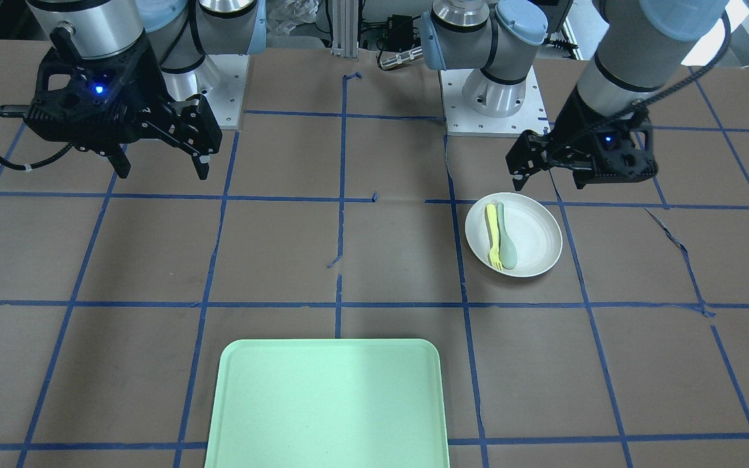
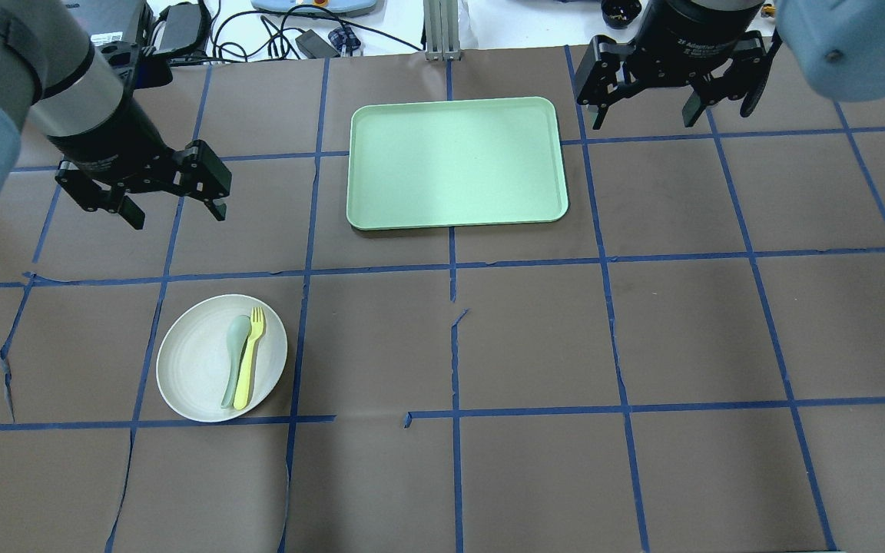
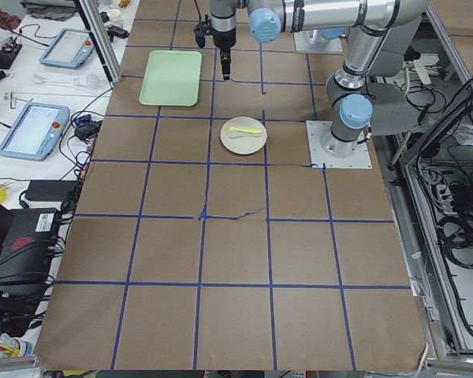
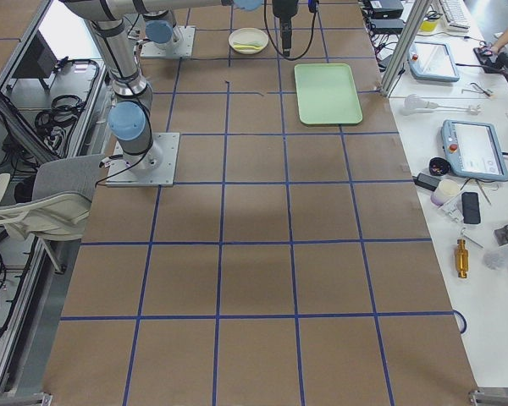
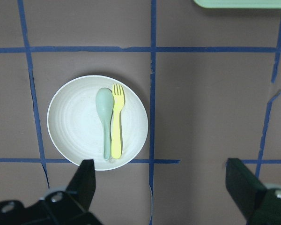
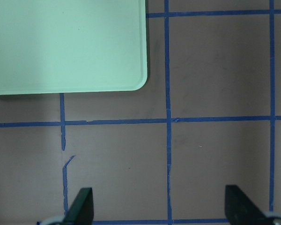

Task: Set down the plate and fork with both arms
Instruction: 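Move the left gripper down toward the rim of the white plate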

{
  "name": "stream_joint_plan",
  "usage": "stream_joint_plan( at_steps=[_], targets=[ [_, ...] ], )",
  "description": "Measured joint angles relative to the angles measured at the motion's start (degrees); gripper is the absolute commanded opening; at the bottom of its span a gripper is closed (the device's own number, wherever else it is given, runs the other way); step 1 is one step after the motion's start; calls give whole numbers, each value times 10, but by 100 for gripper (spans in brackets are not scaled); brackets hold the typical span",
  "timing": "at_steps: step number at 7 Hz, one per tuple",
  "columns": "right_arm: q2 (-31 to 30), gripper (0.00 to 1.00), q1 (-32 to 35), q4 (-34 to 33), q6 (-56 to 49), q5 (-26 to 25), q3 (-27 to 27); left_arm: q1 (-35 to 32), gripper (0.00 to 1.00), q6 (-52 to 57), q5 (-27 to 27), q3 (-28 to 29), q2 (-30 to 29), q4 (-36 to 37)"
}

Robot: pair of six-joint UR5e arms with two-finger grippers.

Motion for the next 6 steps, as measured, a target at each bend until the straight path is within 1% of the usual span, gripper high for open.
stream_joint_plan(
  at_steps=[2,3,5,6],
  targets=[
    [-1,100,0,0,0,0,0,81,100,62,0,-37,-8,12],
    [-1,100,0,0,0,0,0,120,100,92,0,-63,-14,33],
    [-1,100,0,0,0,0,1,193,98,178,-13,-133,-33,116],
    [0,100,1,0,0,0,1,223,94,197,-16,-164,-47,147]
  ],
)
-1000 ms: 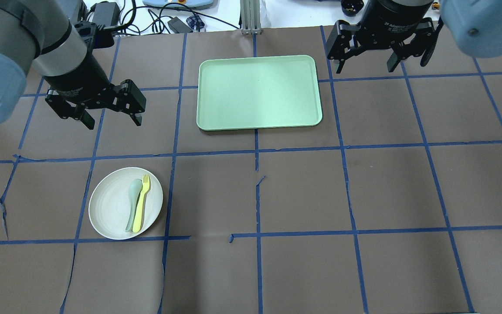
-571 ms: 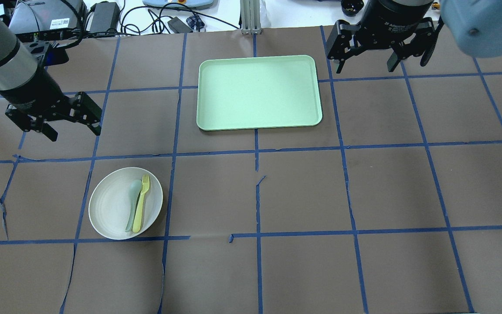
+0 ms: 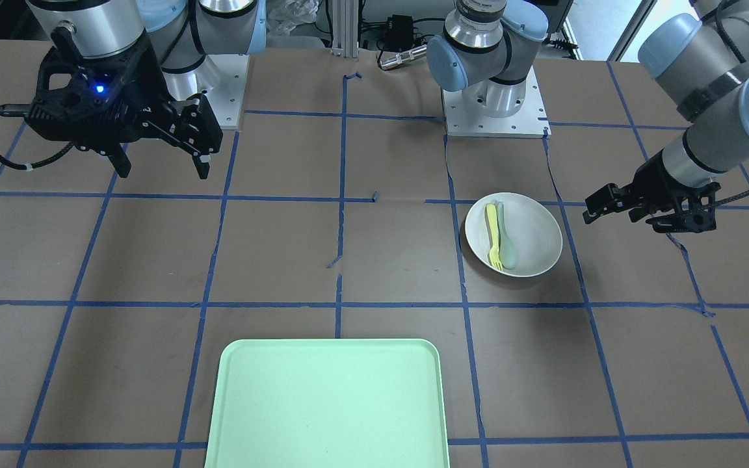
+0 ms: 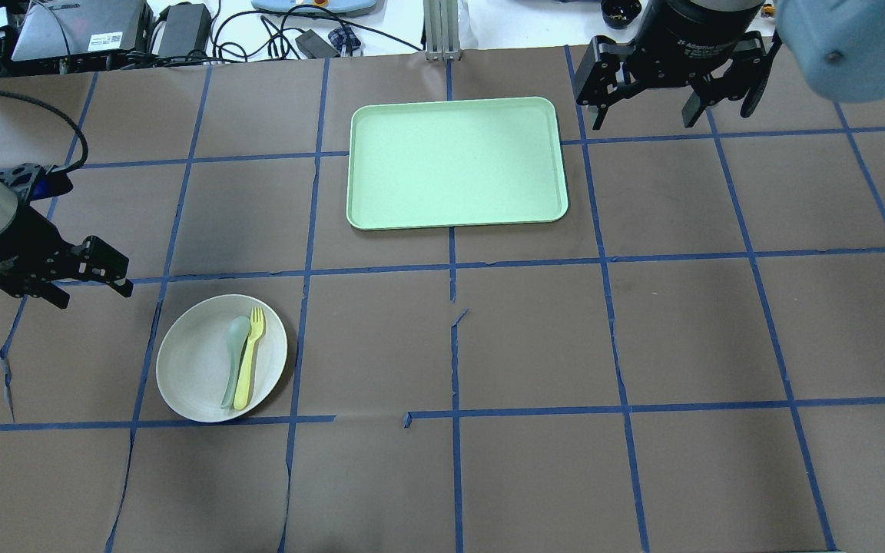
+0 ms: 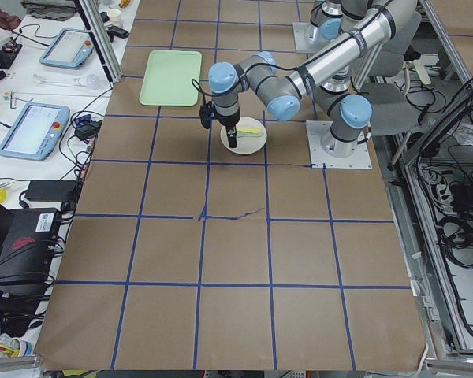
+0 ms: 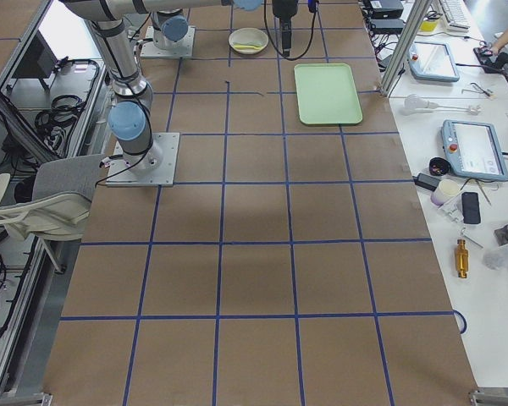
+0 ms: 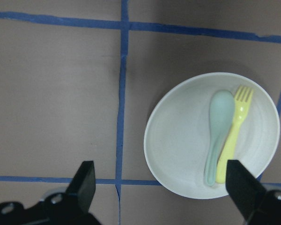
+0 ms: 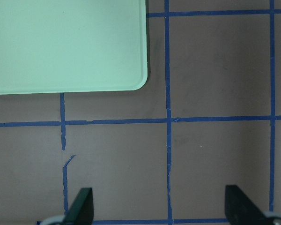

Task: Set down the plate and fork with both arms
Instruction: 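Move the left gripper down toward the rim of the white plate, then close the left gripper on the white plate's rim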

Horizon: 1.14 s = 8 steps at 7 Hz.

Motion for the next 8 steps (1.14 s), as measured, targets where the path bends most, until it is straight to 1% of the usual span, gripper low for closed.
stream_joint_plan(
  at_steps=[1,3,4,5,7,8],
  targets=[
    [0,100,0,0,0,0,0,16,93,5,-1,-23,-16,17],
    [0,100,0,-1,0,1,0,24,92,6,-1,-66,-46,65],
    [1,100,0,-1,0,2,0,23,86,3,-3,-83,-57,83],
    [1,100,0,-1,0,2,0,19,79,-13,-5,-92,-61,90],
    [1,100,0,-1,0,2,-1,3,75,-44,-5,-97,-63,88],
    [1,100,0,-1,0,2,-1,-1,74,-48,-3,-98,-64,87]
  ],
)
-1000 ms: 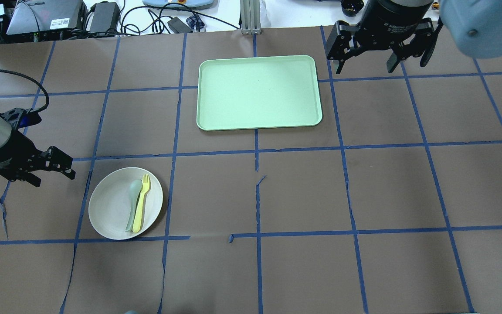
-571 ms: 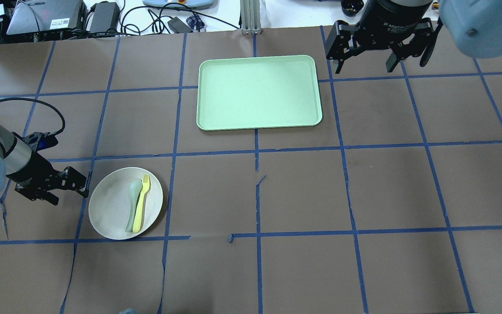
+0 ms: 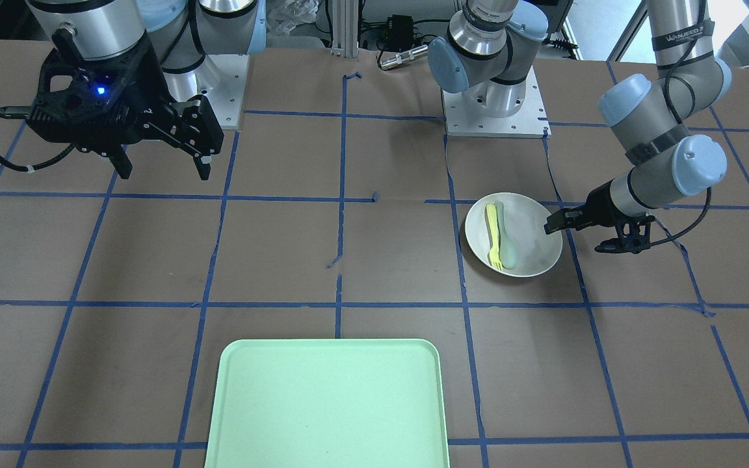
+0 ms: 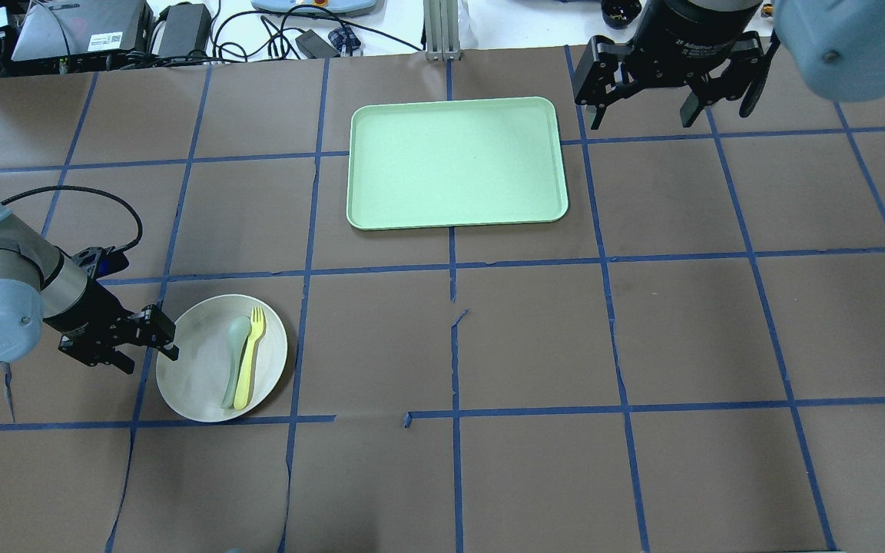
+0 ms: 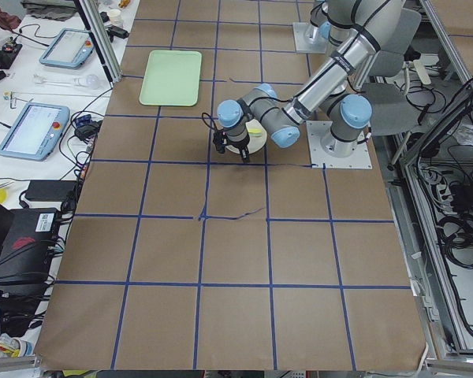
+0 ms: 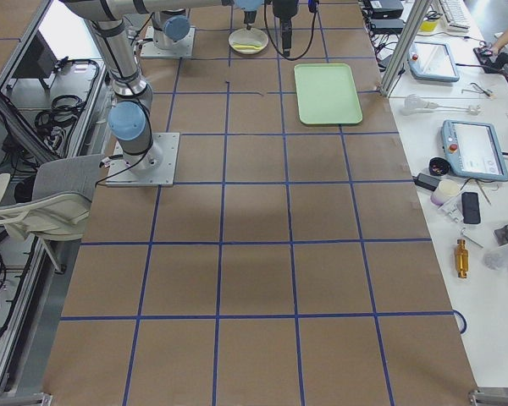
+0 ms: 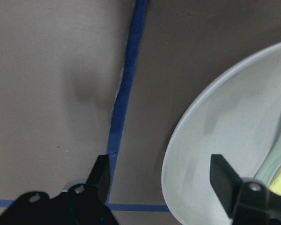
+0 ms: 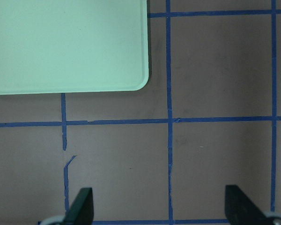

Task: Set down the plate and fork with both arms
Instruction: 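Close the left gripper on the white plate's rim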

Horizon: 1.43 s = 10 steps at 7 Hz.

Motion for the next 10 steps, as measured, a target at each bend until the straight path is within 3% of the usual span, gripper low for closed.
stream_joint_plan(
  at_steps=[1,2,3,4,10],
  targets=[
    [0,100,0,0,0,0,0,-2,73,-1,0,-3,-1,0],
    [0,100,0,0,0,0,0,-3,58,-2,-1,-8,-5,0],
    [0,100,0,0,0,0,0,-3,4,-3,-1,-10,-11,0],
    [0,100,0,0,0,0,0,-3,0,-4,-1,-11,-15,0],
    [0,100,0,0,0,0,1,-8,0,1,-14,24,-21,-18]
  ],
)
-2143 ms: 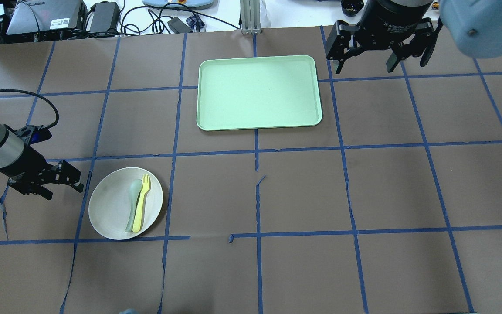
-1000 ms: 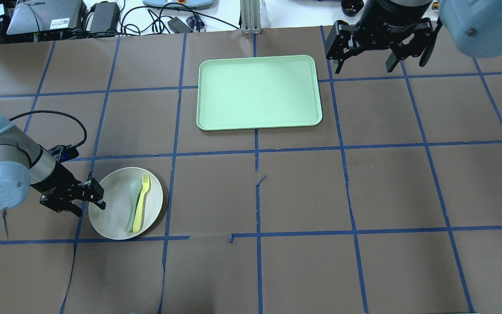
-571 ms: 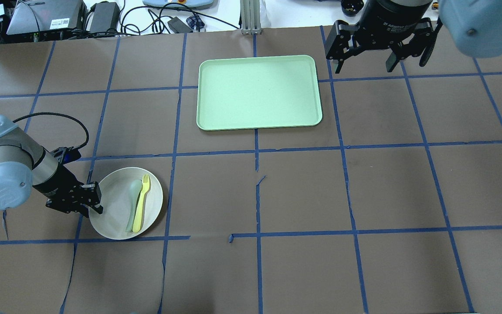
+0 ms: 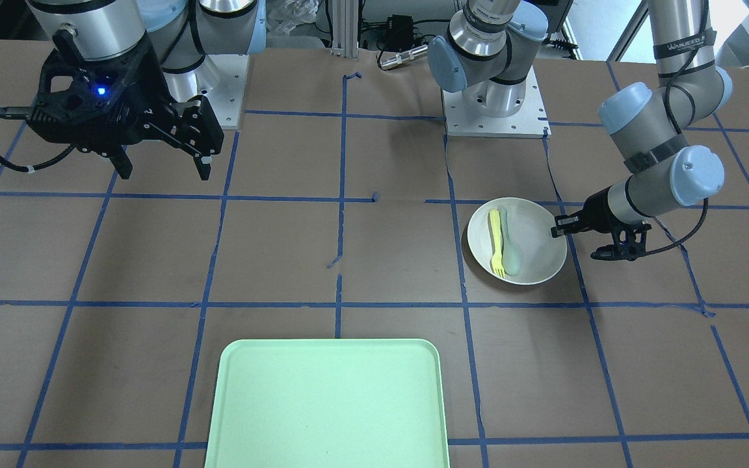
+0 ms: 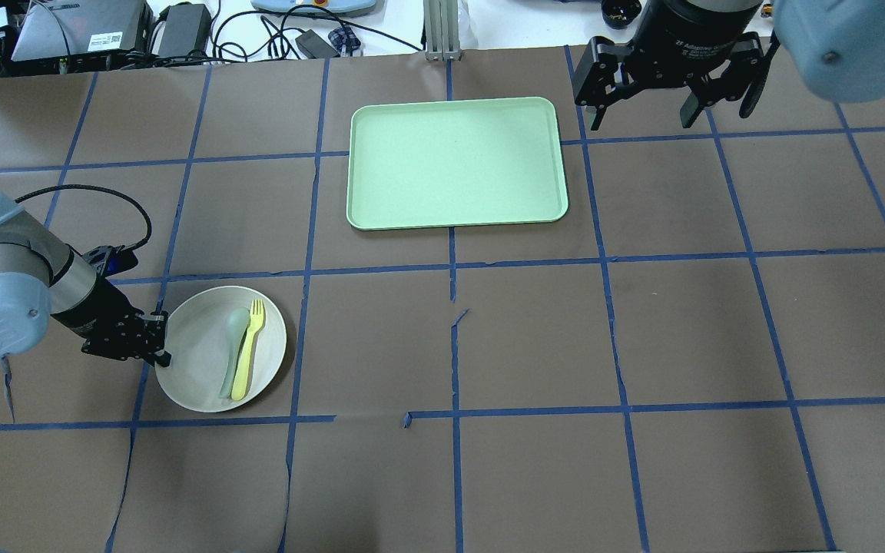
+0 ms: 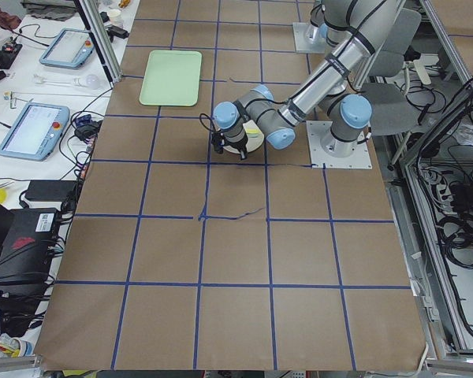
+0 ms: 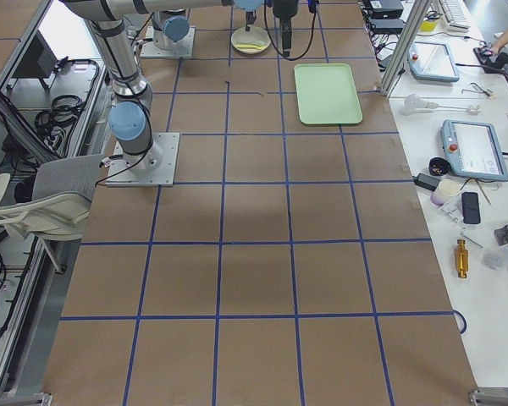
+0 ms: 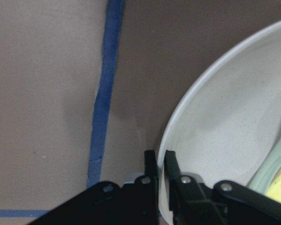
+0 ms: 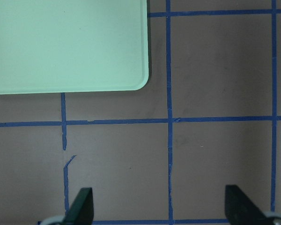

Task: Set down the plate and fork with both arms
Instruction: 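Close the left gripper on the white plate's rim, then lift the plate with the left gripper and carry it onto the green tray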

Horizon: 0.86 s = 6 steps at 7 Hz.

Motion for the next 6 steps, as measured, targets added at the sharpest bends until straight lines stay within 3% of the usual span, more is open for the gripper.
stream_joint_plan(
  at_steps=[6],
  targets=[
    [0,100,0,1,-1,0,-1,-37,0,-12,-54,135,-25,-75]
  ],
)
